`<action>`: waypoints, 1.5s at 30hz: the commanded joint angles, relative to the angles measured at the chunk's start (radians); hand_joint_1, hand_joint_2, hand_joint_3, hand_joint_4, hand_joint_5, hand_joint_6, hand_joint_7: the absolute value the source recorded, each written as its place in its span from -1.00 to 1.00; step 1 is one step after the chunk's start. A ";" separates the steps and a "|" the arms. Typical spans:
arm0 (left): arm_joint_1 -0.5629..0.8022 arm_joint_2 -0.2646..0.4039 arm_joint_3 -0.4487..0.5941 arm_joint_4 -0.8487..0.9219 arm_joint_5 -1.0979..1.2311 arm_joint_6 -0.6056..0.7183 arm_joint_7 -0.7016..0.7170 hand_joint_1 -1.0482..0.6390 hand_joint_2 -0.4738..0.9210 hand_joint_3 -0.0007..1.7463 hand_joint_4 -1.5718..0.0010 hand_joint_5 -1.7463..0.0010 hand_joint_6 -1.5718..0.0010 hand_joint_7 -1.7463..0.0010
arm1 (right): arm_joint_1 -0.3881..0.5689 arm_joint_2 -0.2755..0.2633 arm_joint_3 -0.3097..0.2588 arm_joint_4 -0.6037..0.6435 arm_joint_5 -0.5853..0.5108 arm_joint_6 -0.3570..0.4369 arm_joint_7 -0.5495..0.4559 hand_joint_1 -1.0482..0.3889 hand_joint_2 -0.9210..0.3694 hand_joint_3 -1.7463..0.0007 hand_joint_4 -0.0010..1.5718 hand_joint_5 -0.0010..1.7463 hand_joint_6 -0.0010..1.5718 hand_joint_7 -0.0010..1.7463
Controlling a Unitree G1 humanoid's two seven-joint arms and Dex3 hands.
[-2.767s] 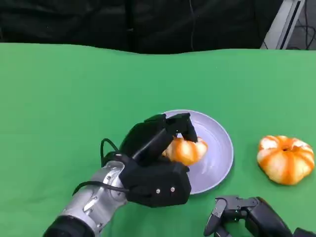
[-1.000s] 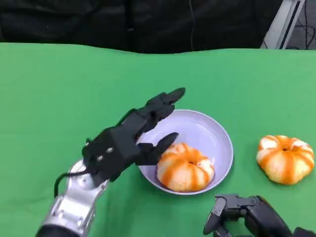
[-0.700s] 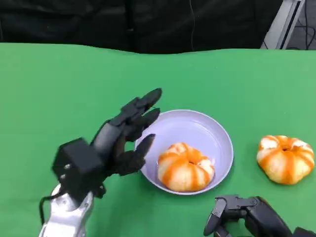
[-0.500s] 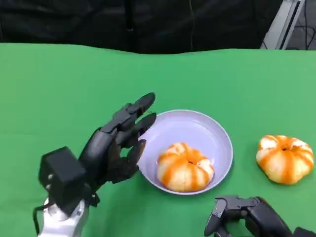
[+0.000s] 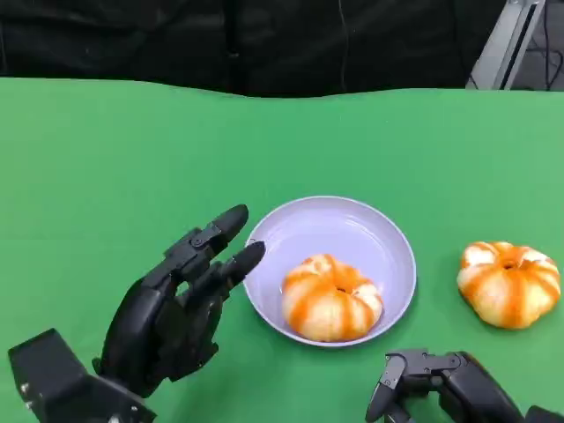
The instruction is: Grasp the bread from the table and place it into the plate.
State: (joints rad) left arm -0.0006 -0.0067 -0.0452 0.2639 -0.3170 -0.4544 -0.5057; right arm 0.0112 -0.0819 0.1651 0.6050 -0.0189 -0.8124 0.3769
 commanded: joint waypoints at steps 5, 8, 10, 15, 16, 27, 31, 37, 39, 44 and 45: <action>0.004 0.001 0.011 -0.013 -0.003 -0.010 -0.013 -0.83 1.00 -0.27 0.50 0.97 0.56 0.98 | 0.008 -0.011 -0.009 -0.006 0.012 -0.008 -0.001 0.28 -0.55 -0.09 0.06 0.72 0.12 0.30; 0.057 0.002 0.024 0.023 -0.036 -0.046 -0.065 -0.83 1.00 -0.27 0.50 0.97 0.56 0.98 | 0.013 -0.015 -0.012 -0.012 0.017 -0.005 0.001 0.28 -0.55 -0.09 0.06 0.72 0.12 0.30; 0.119 -0.001 0.042 0.101 -0.082 -0.101 -0.146 -0.83 1.00 -0.32 0.46 0.97 0.55 0.98 | 0.017 -0.019 -0.016 -0.016 0.025 -0.003 0.007 0.29 -0.56 -0.07 0.05 0.70 0.12 0.30; 0.127 -0.018 0.064 0.193 -0.088 -0.158 -0.194 -0.76 1.00 -0.38 0.40 0.96 0.52 0.98 | 0.018 -0.021 -0.014 -0.017 0.023 -0.003 0.007 0.29 -0.58 -0.04 0.05 0.68 0.12 0.29; 0.125 -0.022 0.067 0.204 -0.086 -0.166 -0.196 -0.76 1.00 -0.38 0.39 0.96 0.51 0.98 | 0.018 -0.021 -0.014 -0.018 0.021 -0.002 0.006 0.29 -0.58 -0.04 0.05 0.68 0.12 0.29; 0.117 -0.057 0.096 0.260 -0.042 -0.217 -0.154 -0.57 1.00 -0.47 0.23 0.95 0.39 0.96 | 0.020 -0.022 -0.017 -0.029 0.034 0.008 0.017 0.29 -0.55 -0.07 0.05 0.67 0.12 0.31; 0.119 -0.073 0.097 0.247 -0.035 -0.202 -0.134 0.10 1.00 -0.60 0.16 0.96 0.30 0.96 | 0.019 -0.023 -0.019 -0.028 0.036 0.010 0.020 0.28 -0.54 -0.08 0.06 0.68 0.11 0.31; 0.101 -0.071 0.100 0.257 0.003 -0.229 -0.108 0.29 0.99 -0.49 0.15 0.98 0.22 0.96 | 0.020 -0.023 -0.022 -0.026 0.041 0.013 0.028 0.27 -0.55 -0.08 0.05 0.69 0.11 0.30; 0.093 -0.069 0.104 0.260 0.023 -0.242 -0.090 0.29 1.00 -0.47 0.14 0.98 0.21 0.97 | 0.019 -0.023 -0.024 -0.024 0.037 0.011 0.026 0.28 -0.56 -0.07 0.05 0.69 0.11 0.30; 0.068 -0.056 0.109 0.291 0.159 -0.342 0.035 0.26 0.99 -0.47 -0.35 0.93 -0.12 0.95 | 0.021 -0.021 -0.026 -0.027 0.028 0.011 0.018 0.28 -0.58 -0.04 0.05 0.67 0.12 0.29; 0.065 -0.054 0.107 0.297 0.171 -0.353 0.048 0.25 1.00 -0.47 -0.40 0.93 -0.16 0.95 | 0.021 -0.021 -0.026 -0.027 0.028 0.010 0.018 0.28 -0.58 -0.04 0.06 0.67 0.12 0.29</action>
State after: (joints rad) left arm 0.0740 -0.0805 0.0564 0.5428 -0.1822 -0.7645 -0.4997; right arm 0.0219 -0.0897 0.1472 0.5832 0.0051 -0.8057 0.4011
